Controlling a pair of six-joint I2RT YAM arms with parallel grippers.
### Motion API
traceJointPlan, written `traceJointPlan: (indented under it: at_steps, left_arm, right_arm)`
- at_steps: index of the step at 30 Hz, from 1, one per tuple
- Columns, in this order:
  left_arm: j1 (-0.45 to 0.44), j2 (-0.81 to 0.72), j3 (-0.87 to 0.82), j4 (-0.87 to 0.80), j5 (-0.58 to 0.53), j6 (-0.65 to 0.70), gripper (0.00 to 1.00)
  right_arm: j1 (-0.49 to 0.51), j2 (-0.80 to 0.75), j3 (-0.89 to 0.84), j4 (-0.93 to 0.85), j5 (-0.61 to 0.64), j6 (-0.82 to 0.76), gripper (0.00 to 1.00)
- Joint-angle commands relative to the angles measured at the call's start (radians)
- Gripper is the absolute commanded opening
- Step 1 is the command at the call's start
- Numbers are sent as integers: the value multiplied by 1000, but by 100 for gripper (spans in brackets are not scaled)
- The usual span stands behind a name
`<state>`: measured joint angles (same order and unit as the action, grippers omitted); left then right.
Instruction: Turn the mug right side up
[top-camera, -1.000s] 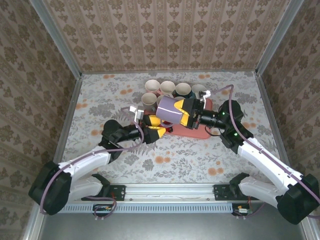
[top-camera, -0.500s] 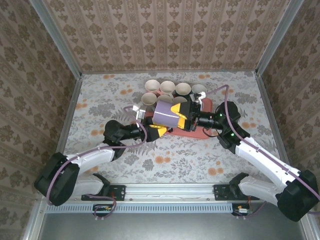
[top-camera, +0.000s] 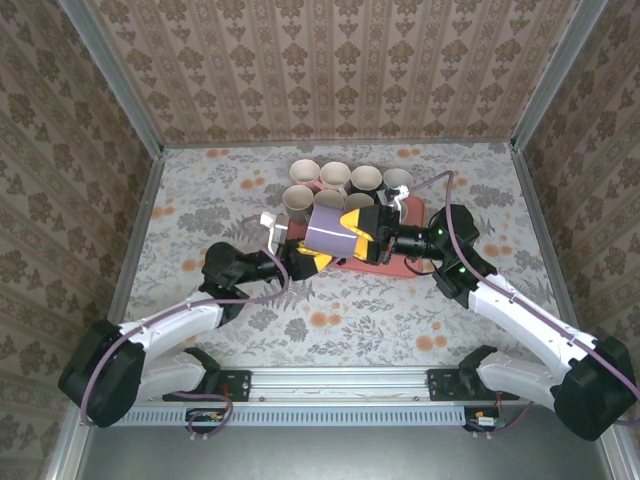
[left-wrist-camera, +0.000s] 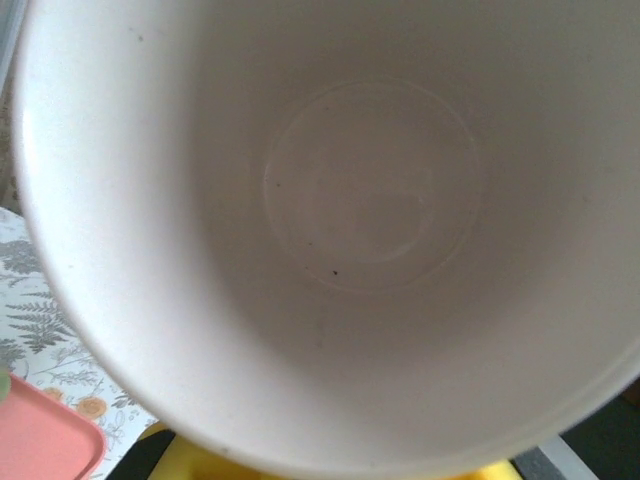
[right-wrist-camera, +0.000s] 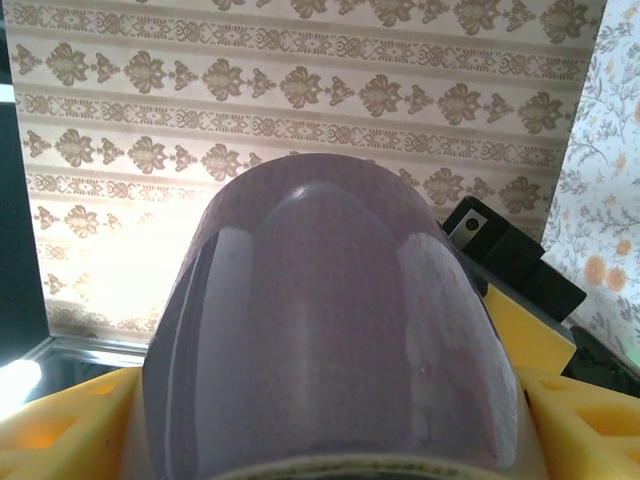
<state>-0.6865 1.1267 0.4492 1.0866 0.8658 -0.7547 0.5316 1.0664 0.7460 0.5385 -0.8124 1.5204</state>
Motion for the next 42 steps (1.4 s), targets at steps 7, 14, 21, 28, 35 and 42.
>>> traceJointPlan:
  at_steps: [7, 14, 21, 28, 35, 42]
  left_arm:
    - [-23, -204, -11, -260, -145, 224, 0]
    - [-77, -315, 60, -665, -365, 451, 0]
    - [-243, -280, 173, -946, -676, 650, 0]
    - [-355, -147, 294, -1071, -857, 718, 0]
    - [-443, 37, 413, -1104, -942, 750, 0]
    - [-456, 202, 497, -1093, -1007, 754, 0]
  right_arm:
    - [1, -124, -13, -329, 210, -316, 100]
    - [-11, -184, 114, -940, 592, -640, 100]
    - [-52, -253, 173, -1192, 893, -724, 100]
    - [-74, -273, 261, -1336, 1090, -765, 99]
    - [-78, -347, 251, -1342, 1168, -816, 99]
    - [-81, -389, 210, -1333, 1151, -827, 99]
